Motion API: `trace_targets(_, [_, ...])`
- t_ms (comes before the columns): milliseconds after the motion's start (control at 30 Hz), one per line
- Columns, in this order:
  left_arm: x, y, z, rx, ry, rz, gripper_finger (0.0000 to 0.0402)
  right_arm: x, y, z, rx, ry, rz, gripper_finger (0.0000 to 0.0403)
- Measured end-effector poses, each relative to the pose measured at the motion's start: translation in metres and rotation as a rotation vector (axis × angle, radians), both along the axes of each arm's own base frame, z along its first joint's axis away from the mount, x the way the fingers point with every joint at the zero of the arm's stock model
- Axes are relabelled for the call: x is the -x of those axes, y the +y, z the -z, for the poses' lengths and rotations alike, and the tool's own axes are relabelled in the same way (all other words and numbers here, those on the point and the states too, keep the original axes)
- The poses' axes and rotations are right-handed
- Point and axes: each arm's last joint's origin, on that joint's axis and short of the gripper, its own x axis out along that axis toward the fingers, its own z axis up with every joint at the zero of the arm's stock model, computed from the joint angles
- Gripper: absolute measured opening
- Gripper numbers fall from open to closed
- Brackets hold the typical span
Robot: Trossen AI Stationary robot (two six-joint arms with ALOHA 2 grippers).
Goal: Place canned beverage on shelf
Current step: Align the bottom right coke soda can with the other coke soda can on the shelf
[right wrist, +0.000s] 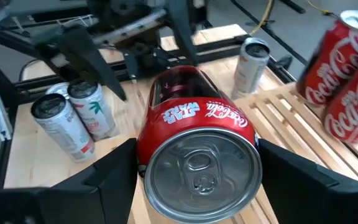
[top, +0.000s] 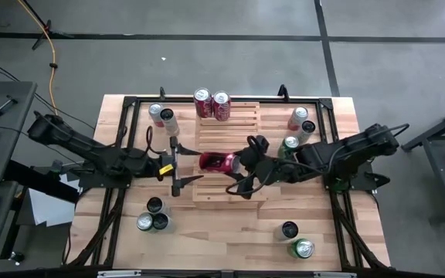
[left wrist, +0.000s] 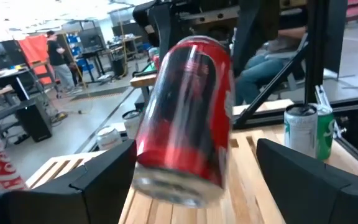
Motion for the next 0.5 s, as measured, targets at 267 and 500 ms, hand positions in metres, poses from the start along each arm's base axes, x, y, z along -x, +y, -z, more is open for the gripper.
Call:
trace_targets(267, [-0.011, 0.002, 0.009, 0.008, 0.021, -0.005, 0.0324, -0.002, 0.002, -0.002, 0.009, -0.016, -0.049, 0.0274])
trace_targets(500, [-0.015, 0.001, 0.006, 0.025, 0.003, 0.062, 0.0324, -0.004, 0.003, -0.002, -0.005, -0.027, -0.066, 0.0274])
